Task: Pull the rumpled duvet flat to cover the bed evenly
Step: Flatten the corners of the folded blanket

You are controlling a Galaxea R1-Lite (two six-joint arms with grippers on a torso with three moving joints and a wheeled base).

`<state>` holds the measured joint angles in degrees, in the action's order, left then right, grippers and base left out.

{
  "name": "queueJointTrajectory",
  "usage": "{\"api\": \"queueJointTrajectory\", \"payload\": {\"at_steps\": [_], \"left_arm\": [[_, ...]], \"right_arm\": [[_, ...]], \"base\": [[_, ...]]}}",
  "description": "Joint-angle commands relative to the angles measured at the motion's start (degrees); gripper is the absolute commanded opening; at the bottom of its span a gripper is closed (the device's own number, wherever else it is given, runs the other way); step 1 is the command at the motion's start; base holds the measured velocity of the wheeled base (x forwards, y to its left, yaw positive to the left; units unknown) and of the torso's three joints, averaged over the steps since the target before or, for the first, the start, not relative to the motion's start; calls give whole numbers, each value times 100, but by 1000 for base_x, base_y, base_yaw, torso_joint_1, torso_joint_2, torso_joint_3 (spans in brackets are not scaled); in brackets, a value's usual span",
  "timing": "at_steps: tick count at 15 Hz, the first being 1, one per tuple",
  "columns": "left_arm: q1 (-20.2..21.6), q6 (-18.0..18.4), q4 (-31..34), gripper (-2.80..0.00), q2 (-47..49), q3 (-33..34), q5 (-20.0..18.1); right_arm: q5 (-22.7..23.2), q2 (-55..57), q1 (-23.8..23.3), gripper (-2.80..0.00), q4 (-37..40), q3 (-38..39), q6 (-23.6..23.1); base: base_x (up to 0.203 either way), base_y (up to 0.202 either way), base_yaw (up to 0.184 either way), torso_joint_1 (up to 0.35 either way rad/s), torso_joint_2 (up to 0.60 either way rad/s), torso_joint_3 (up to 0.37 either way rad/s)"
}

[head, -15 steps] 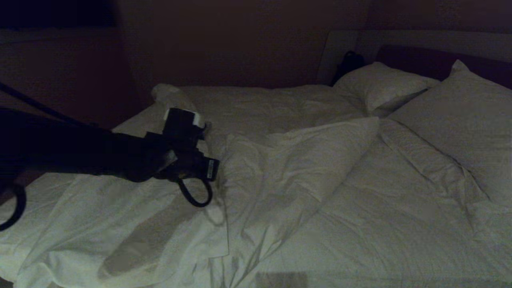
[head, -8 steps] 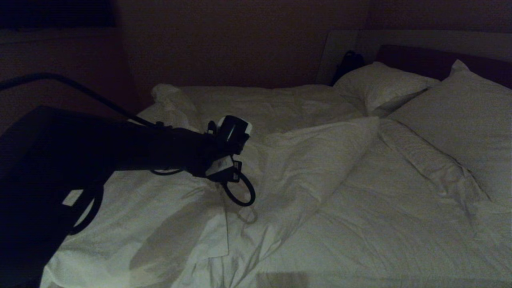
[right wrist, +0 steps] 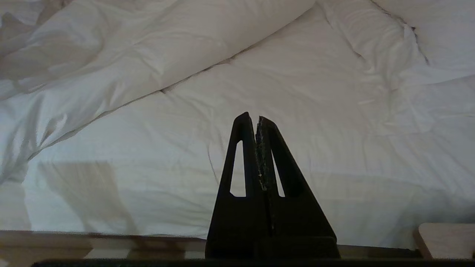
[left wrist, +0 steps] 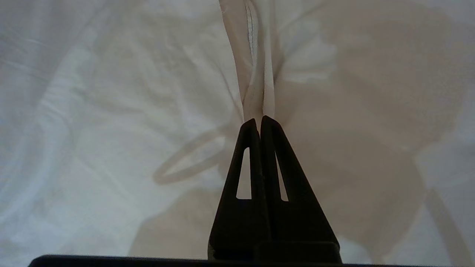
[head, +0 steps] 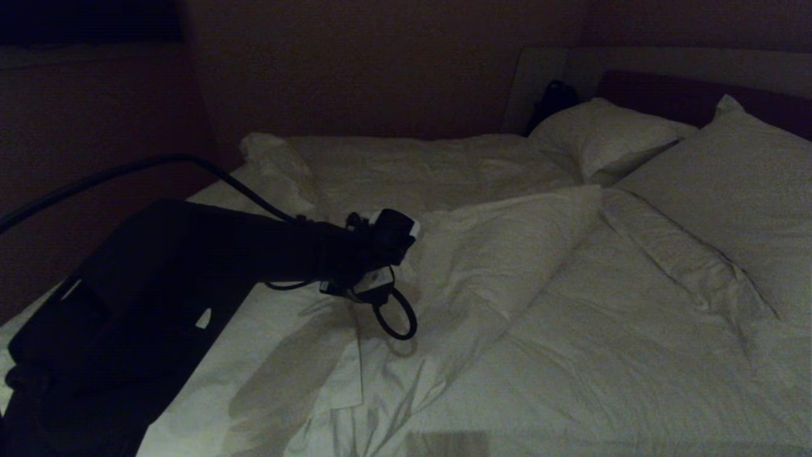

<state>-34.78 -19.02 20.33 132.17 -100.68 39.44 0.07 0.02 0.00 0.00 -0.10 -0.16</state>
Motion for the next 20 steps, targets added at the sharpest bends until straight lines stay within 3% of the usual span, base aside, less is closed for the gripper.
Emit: {"api": "queueJointTrajectory", "payload": {"at_steps": [1, 4, 5, 10, 20], "left_arm": [[-34, -29, 6, -280, 182, -112, 20], [-64, -137, 6, -280, 230, -136, 29], [-75, -167, 35, 0, 235, -151, 29], [-90, -340, 181, 0, 380, -259, 390], [-55, -436, 392, 0, 617, -197, 679]], "right_arm": [[2, 6, 0, -280, 0, 1, -2], [2, 6, 0, -280, 0, 1, -2], [2, 6, 9, -280, 0, 1, -2], [2, 6, 8, -280, 0, 1, -2], [2, 6, 0, -280, 0, 1, -2]], "base": [[0, 0, 0, 0, 0, 0], [0, 0, 0, 0, 0, 0], [0, 0, 0, 0, 0, 0], [0, 0, 0, 0, 0, 0], [0, 0, 0, 0, 0, 0]]}}
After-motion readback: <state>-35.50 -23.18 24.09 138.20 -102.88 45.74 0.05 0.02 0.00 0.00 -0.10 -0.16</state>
